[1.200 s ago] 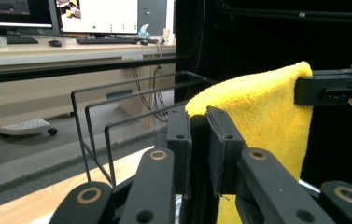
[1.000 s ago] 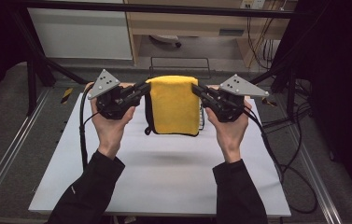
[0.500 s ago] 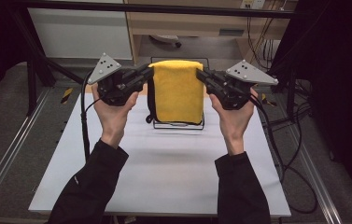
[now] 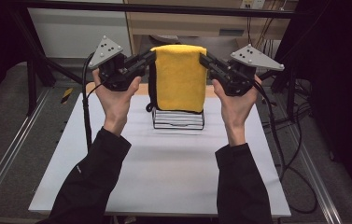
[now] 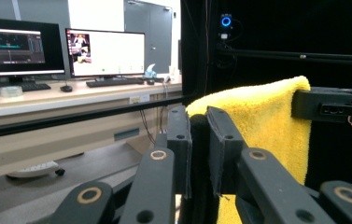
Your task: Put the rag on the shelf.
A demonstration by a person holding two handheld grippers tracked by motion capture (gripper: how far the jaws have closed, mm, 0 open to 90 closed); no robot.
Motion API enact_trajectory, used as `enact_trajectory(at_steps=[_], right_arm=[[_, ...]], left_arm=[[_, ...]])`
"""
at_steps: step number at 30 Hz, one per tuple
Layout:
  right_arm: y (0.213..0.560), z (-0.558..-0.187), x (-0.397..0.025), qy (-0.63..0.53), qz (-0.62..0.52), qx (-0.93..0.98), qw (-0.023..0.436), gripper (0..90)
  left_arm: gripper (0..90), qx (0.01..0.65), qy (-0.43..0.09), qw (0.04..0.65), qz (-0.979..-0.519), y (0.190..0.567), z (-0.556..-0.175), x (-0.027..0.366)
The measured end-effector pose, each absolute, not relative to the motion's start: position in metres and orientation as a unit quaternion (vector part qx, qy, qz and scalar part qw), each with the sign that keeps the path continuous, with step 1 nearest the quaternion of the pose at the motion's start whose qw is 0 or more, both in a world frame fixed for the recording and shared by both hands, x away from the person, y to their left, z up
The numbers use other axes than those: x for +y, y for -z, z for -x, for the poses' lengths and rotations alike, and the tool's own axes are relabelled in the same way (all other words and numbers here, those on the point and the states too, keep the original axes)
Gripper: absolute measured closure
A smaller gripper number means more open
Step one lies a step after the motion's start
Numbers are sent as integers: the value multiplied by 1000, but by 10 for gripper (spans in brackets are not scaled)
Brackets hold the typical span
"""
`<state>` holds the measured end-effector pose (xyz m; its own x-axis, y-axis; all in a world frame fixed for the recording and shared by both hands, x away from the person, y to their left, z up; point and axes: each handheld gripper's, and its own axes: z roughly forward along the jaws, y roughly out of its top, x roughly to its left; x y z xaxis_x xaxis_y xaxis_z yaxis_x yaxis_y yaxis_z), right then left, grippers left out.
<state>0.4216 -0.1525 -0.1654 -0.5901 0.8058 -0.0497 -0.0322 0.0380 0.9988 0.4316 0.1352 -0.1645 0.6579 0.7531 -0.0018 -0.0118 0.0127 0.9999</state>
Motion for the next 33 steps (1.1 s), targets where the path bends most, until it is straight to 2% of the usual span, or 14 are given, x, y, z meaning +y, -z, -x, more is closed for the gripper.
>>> enact_trajectory(at_steps=[15, 33], right_arm=[[137, -437, -158, -630, -303, 622, 352, 838], [124, -463, -157, -640, -307, 606, 359, 838]], left_arm=[[798, 280, -307, 650, -636, 134, -449, 127], [798, 289, -315, 640, -638, 109, -477, 122]])
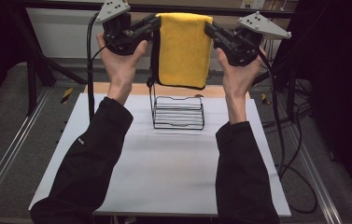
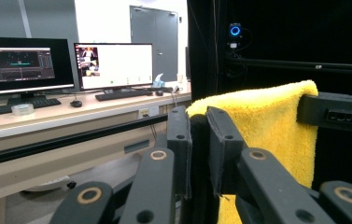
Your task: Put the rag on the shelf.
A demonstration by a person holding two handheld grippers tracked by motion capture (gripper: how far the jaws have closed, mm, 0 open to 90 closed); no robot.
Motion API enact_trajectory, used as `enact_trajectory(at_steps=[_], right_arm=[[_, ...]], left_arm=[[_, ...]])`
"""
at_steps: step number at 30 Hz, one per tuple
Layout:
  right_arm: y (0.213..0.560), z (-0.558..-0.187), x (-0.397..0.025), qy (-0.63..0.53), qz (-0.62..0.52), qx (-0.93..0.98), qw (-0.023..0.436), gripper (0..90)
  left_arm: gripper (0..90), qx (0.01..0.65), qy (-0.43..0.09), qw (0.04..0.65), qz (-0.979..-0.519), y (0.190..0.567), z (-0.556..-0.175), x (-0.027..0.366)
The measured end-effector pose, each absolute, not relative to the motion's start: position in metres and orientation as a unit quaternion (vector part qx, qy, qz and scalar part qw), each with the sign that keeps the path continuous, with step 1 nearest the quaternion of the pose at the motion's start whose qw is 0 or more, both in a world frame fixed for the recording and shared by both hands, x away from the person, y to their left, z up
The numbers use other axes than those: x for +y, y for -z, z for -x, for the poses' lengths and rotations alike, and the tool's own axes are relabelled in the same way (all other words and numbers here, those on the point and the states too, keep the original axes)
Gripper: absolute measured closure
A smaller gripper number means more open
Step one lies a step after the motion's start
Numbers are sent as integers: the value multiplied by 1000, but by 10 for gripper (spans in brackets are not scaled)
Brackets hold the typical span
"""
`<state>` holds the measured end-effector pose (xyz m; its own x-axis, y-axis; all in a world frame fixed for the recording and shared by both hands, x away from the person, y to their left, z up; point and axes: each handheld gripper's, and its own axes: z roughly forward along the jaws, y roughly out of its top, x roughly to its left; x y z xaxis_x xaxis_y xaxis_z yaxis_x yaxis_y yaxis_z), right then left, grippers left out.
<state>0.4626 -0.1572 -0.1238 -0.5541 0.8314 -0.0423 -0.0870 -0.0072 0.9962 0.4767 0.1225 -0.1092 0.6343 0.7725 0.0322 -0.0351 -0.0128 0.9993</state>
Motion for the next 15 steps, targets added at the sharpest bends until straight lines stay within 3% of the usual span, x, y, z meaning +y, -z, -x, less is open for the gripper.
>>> enact_trajectory(at_steps=[15], right_arm=[[115, -491, -156, -641, -312, 594, 372, 838]], left_arm=[[798, 292, -330, 630, -639, 94, -505, 116]])
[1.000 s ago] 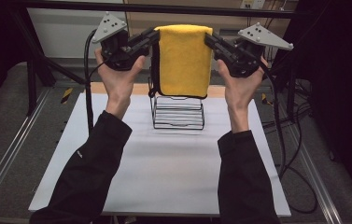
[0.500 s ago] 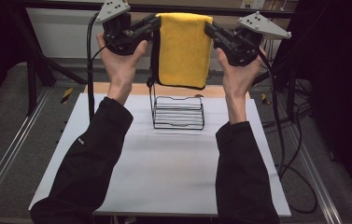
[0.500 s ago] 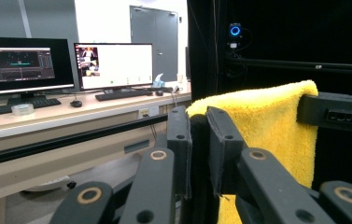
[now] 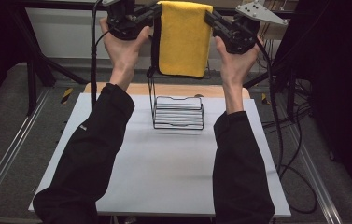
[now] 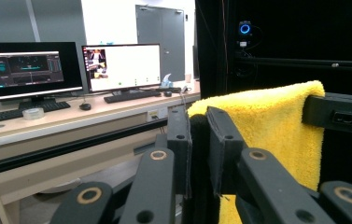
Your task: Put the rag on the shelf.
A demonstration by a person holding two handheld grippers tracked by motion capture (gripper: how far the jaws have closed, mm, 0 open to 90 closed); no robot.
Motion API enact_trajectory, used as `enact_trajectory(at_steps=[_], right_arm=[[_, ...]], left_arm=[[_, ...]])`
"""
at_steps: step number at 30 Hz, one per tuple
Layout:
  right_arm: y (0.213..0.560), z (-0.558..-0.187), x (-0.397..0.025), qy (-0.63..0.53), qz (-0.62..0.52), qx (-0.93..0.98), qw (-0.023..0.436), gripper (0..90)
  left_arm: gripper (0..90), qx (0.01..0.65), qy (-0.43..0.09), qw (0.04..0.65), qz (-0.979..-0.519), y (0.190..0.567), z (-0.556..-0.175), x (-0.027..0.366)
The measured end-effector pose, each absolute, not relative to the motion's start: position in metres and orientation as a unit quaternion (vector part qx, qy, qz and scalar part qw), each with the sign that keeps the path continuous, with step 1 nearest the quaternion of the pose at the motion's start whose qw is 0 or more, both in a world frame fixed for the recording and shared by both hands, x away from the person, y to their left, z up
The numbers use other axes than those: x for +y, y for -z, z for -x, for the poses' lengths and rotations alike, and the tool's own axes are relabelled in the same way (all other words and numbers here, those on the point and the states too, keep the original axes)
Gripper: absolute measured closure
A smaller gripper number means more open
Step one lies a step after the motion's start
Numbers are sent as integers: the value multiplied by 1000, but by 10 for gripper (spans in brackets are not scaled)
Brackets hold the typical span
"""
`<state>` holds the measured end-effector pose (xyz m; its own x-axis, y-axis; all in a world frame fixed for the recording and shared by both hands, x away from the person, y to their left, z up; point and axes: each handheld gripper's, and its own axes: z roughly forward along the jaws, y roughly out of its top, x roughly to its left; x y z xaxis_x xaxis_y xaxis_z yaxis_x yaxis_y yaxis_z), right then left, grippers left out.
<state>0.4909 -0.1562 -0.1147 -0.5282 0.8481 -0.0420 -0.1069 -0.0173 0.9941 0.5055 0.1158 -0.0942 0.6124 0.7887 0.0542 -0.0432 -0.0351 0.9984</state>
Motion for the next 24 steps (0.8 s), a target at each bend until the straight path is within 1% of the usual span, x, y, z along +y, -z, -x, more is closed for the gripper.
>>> enact_trajectory(at_steps=[7, 11, 17, 24], right_arm=[[117, -505, -157, -632, -315, 599, 378, 838], [123, -512, -158, -626, -318, 605, 376, 838], [138, -516, -161, -623, -317, 616, 364, 837], [153, -512, -159, -611, -312, 639, 348, 835]], left_arm=[[798, 287, -337, 624, -644, 101, -521, 113], [798, 288, -330, 623, -648, 111, -528, 113], [798, 287, -322, 616, -659, 127, -529, 116], [798, 281, -311, 608, -674, 148, -523, 126]])
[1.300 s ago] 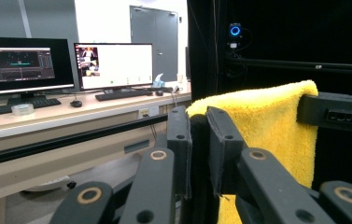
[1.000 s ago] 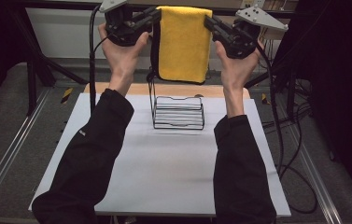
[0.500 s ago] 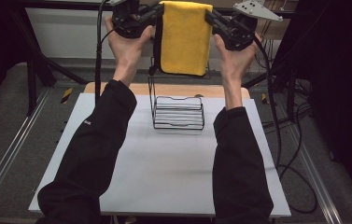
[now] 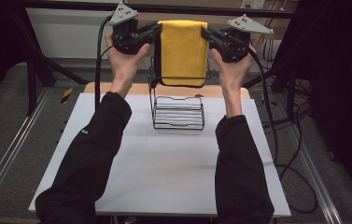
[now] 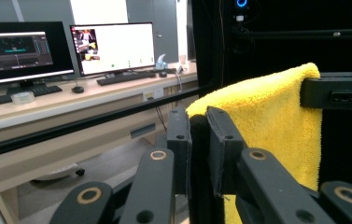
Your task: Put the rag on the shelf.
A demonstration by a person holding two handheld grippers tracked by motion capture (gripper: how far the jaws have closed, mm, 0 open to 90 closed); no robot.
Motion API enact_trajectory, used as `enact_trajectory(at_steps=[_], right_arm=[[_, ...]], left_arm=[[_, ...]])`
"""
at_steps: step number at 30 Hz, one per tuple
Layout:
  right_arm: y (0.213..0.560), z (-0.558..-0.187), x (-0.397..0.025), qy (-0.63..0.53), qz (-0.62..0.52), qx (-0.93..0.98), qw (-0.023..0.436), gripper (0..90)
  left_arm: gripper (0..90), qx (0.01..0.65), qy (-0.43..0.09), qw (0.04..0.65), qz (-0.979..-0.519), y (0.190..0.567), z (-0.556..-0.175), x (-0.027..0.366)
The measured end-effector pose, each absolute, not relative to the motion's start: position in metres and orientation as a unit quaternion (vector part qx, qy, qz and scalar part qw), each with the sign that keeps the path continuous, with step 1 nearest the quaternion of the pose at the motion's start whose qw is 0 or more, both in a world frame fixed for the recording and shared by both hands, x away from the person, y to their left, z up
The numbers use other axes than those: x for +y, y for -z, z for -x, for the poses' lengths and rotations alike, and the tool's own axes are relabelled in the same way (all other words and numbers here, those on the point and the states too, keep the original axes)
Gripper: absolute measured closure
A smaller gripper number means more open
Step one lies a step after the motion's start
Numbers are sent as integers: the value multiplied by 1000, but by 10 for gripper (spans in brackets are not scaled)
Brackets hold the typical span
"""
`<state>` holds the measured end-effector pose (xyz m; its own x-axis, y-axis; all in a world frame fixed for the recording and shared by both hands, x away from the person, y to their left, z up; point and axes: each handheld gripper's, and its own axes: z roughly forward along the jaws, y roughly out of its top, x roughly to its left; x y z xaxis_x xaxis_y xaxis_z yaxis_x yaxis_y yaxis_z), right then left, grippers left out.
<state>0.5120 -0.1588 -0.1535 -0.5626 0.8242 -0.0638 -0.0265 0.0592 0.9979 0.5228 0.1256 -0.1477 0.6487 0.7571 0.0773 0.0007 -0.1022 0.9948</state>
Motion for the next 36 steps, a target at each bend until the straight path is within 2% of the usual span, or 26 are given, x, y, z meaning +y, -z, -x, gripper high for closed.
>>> enact_trajectory(at_steps=[7, 18, 36], right_arm=[[173, -504, -160, -610, -313, 649, 330, 835], [192, -496, -161, -602, -318, 657, 323, 834], [209, -471, -163, -592, -311, 674, 315, 830]], left_arm=[[797, 276, -295, 607, -684, 169, -511, 132], [797, 271, -290, 593, -700, 181, -504, 132], [793, 265, -269, 581, -721, 200, -479, 135]])
